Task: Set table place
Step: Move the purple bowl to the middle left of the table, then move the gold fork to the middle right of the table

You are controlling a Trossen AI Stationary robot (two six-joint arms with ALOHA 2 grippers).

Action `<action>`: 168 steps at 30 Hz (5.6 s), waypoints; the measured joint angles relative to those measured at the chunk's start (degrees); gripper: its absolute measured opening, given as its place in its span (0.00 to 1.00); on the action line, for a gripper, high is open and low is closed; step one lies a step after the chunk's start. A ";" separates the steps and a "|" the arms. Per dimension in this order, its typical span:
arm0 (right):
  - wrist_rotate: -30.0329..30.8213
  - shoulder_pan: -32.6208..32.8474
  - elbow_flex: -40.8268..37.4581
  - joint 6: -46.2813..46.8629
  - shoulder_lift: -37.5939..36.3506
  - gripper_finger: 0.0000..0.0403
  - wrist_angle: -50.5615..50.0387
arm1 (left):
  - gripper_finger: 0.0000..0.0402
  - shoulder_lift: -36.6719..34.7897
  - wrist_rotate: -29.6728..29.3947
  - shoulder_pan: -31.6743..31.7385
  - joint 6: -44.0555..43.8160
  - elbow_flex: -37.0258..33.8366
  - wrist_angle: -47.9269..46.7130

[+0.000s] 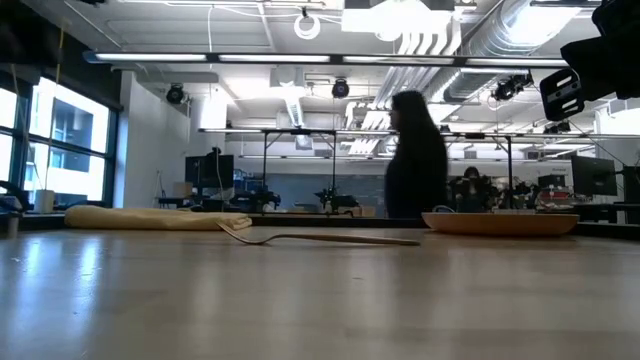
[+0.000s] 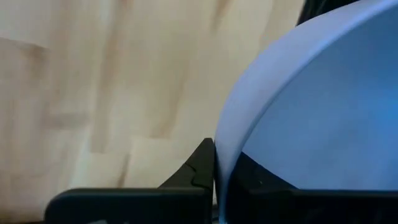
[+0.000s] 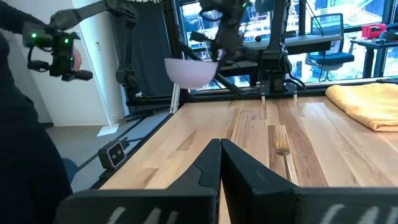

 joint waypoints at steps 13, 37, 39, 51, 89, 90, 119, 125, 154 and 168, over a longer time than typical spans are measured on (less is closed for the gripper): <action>0.03 -0.01 0.01 -0.02 0.00 0.00 0.00 | 0.00 0.34 -6.63 30.61 4.13 3.58 -15.20; 1.51 -0.01 0.00 0.10 0.00 0.00 0.24 | 0.00 15.74 -8.81 54.02 17.44 -3.59 -5.38; 1.51 -0.01 0.01 0.11 0.00 0.00 0.24 | 0.01 16.24 -8.77 54.01 18.89 -3.57 -5.32; 3.07 -0.01 -0.01 0.12 0.00 0.00 0.52 | 0.18 16.40 -11.09 54.01 21.88 -3.60 -4.52; 5.03 -0.01 -0.01 2.76 0.00 0.00 0.87 | 0.38 26.59 -4.63 30.52 51.77 27.32 5.58; 6.37 -0.01 0.01 5.28 0.02 0.00 1.32 | 0.38 27.77 -4.58 30.00 51.82 27.27 5.49; 3.99 -15.80 56.10 25.83 57.52 0.00 -40.13 | 0.38 14.79 -14.06 29.25 45.62 27.32 4.71; -0.54 -18.93 69.98 19.65 73.08 0.00 -46.91 | 0.38 10.93 -14.19 29.25 44.05 27.32 0.50; -10.25 -23.92 93.23 18.05 97.54 0.08 -58.30 | 0.38 -3.56 -18.13 29.25 47.69 27.27 -9.70; -15.31 -24.56 93.23 19.77 109.60 0.32 -49.87 | 0.38 -3.99 -18.12 29.25 47.93 27.27 -12.51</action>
